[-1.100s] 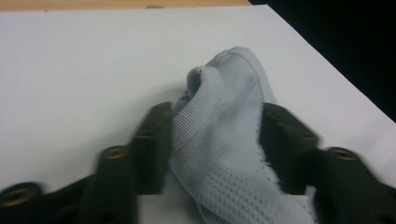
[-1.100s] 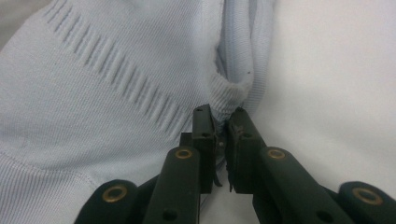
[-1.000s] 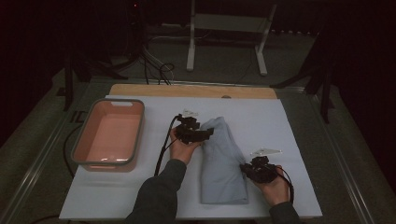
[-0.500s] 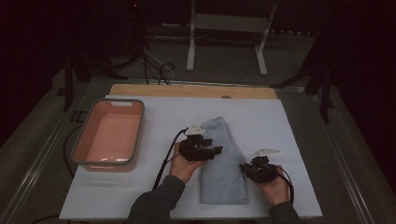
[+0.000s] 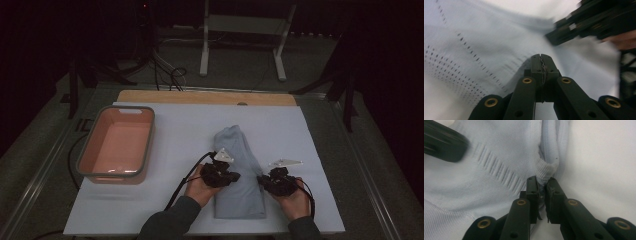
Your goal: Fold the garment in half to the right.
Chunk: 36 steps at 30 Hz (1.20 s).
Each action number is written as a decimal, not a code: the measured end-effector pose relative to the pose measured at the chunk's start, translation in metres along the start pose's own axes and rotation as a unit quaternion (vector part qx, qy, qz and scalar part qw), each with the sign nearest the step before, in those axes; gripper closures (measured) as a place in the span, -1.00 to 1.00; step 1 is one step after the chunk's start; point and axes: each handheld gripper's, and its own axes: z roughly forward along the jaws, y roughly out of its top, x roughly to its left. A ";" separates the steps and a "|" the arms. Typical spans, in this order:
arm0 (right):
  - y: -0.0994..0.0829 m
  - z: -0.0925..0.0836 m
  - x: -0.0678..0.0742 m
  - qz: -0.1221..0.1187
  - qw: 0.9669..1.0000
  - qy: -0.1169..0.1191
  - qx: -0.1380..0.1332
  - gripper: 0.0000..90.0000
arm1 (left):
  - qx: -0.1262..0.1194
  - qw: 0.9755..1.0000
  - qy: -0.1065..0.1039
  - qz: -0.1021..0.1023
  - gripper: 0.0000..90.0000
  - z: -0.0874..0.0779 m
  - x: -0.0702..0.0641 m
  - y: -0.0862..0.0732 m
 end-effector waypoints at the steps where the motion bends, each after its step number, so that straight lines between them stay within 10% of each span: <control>1: 0.000 -0.001 0.000 0.001 1.000 0.000 0.000 0.81 | 0.006 1.000 0.006 0.000 1.00 0.004 0.001 -0.001; 21: -0.023 -0.018 0.012 0.045 0.998 0.037 0.000 -0.48 | 0.012 0.999 0.019 -0.023 1.00 0.023 0.007 -0.009; 27: -0.026 -0.006 0.015 0.046 0.998 0.035 0.036 -0.25 | 0.005 0.999 0.015 -0.030 1.00 0.023 0.008 -0.011; 36: -0.025 -0.007 0.019 0.047 0.995 0.077 0.052 0.71 | 0.001 0.999 0.012 -0.035 1.00 0.022 0.008 -0.013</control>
